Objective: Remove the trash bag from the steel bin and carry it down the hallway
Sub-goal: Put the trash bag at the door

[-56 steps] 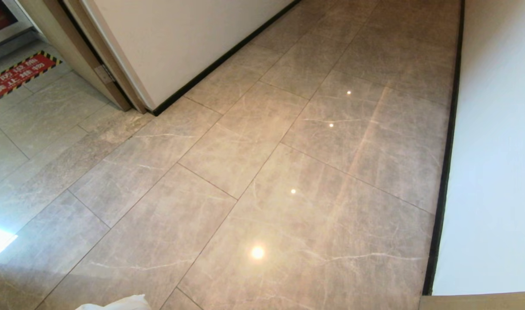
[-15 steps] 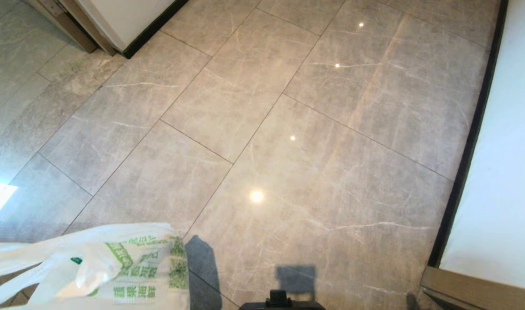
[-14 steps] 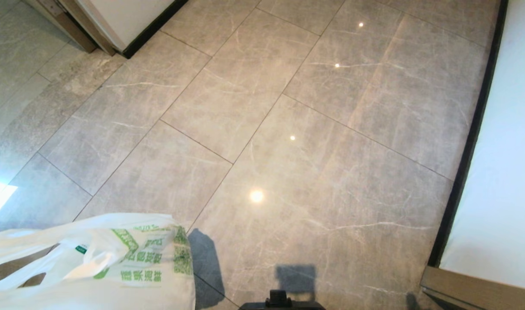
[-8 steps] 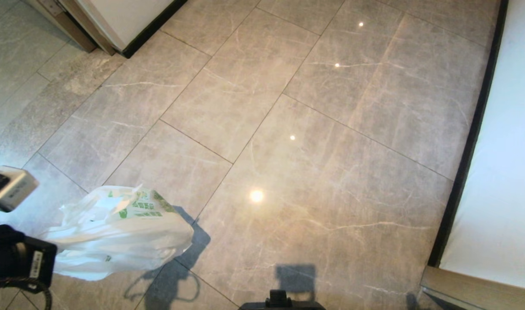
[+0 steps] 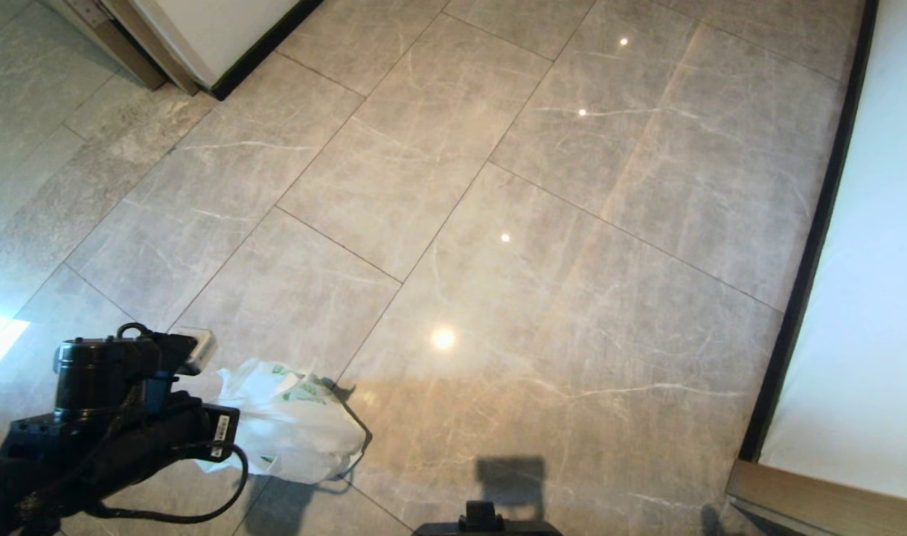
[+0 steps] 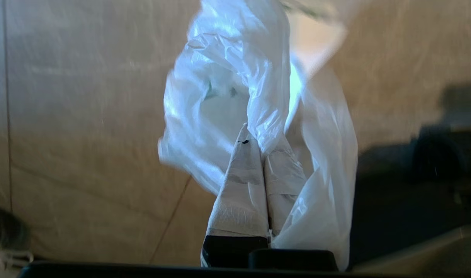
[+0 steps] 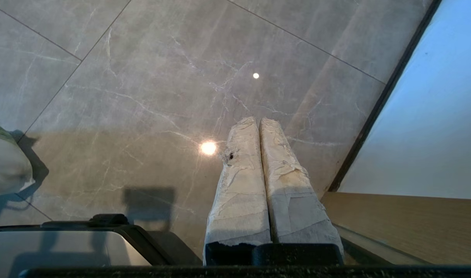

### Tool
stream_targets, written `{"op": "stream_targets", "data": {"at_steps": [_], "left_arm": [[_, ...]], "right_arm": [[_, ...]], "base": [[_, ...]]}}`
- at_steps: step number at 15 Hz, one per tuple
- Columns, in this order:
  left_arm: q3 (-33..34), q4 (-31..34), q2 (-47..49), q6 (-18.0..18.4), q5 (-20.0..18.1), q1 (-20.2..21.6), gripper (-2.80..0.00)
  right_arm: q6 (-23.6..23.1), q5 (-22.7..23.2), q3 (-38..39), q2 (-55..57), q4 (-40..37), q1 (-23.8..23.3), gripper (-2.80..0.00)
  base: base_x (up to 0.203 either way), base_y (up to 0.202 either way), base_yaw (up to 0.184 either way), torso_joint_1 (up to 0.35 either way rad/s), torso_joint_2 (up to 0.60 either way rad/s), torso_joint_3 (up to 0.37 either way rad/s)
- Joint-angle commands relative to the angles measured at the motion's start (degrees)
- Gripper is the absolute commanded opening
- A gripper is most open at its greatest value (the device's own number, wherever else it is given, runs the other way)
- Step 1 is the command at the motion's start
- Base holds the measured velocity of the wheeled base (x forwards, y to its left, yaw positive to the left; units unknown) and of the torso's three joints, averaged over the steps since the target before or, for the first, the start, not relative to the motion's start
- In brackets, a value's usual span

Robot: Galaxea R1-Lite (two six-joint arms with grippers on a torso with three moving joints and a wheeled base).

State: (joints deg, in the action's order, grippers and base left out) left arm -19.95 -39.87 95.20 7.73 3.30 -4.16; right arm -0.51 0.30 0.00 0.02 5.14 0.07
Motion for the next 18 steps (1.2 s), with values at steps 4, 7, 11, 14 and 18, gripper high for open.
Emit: {"op": "stream_targets", "data": {"at_steps": [4, 7, 11, 14, 18], "left_arm": [[-7.47, 1.97, 6.75, -3.85, 3.11, -9.25, -2.80], [-18.78, 15.52, 5.10, -8.61, 2.72, -11.64, -2.80], [-23.56, 23.52, 4.63, -11.39, 0.74, -14.36, 0.00], [-23.79, 23.61, 4.17, -14.92, -1.86, -14.30, 0.00], [-20.24, 23.49, 0.96, -15.46, -5.24, -14.38, 0.00]], "right_arm": [[-0.02, 0.04, 2.11, -0.02, 0.04, 0.01, -2.80], [-0.02, 0.00, 2.15, -0.02, 0.04, 0.01, -2.80], [-0.02, -0.01, 2.17, -0.02, 0.04, 0.01, -2.80], [-0.05, -0.04, 2.11, -0.02, 0.04, 0.01, -2.80], [-0.05, 0.00, 2.11, -0.02, 0.04, 0.01, -2.80]], "base": [[0.000, 0.000, 0.000, 0.000, 0.00, 0.000], [0.000, 0.000, 0.000, 0.000, 0.00, 0.000], [0.000, 0.000, 0.000, 0.000, 0.00, 0.000], [0.000, 0.000, 0.000, 0.000, 0.00, 0.000], [0.000, 0.000, 0.000, 0.000, 0.00, 0.000]]}}
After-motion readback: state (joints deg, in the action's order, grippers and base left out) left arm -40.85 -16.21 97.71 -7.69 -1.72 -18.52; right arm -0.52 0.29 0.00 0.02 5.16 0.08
